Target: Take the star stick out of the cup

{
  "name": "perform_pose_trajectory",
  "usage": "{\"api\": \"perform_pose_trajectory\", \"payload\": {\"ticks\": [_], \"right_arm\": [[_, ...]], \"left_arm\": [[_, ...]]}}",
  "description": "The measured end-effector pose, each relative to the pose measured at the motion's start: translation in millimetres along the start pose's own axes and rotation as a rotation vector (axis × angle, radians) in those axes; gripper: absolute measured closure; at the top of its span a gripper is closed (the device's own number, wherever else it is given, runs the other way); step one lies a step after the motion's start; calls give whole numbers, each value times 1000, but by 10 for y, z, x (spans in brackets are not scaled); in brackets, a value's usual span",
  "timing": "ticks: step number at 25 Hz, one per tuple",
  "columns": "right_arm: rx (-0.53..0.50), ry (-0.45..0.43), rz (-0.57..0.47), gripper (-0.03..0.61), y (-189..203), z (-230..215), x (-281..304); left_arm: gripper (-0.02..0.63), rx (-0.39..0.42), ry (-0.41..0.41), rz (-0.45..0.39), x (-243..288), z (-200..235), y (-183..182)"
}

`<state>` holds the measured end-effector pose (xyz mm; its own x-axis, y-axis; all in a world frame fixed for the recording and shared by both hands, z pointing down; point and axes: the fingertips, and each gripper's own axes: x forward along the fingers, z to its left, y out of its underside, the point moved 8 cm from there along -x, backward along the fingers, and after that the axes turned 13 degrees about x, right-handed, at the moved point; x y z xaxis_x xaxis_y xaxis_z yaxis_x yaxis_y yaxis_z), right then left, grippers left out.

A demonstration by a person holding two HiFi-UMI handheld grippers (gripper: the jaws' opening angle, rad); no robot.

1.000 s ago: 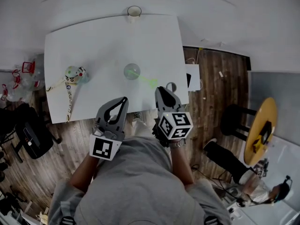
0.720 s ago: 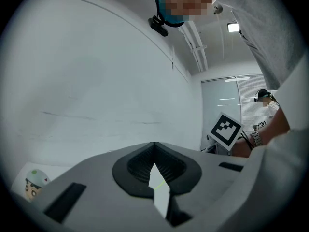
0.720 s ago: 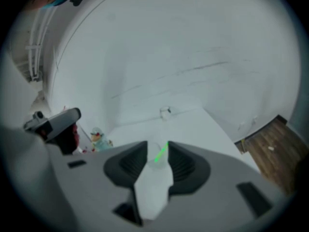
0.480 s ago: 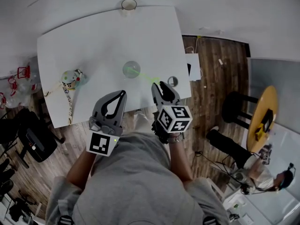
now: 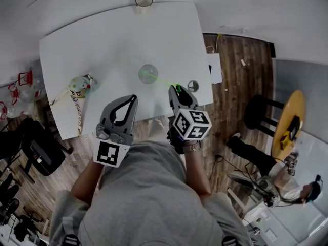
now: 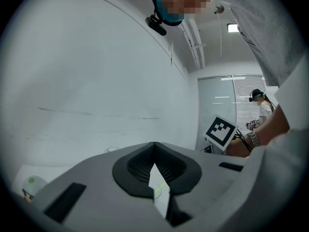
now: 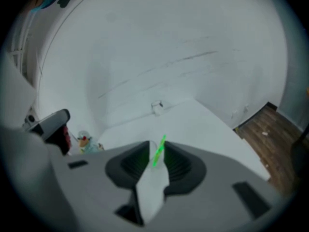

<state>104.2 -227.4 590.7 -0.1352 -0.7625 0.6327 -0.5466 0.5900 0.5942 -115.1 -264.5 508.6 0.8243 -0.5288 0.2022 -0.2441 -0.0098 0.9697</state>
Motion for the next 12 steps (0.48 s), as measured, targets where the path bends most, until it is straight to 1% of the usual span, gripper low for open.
{"api": "perform_pose_trajectory", "payload": {"ticks": [4,7,9,12], "right_arm": [[23,17,-16,498,1,-27,-17],[29,23,-24,523,-8,-52,-47],[28,18,-23,523,-9,-54,-72],[37,-1,-27,529,-15,-55,-129]], "left_arm": [[583,25,15,-11,13,40,13],[584,13,16,-20,41,42,25],[583,-7,18,-20,54,35,33],[583,3,37,-27,77,17,23]]}}
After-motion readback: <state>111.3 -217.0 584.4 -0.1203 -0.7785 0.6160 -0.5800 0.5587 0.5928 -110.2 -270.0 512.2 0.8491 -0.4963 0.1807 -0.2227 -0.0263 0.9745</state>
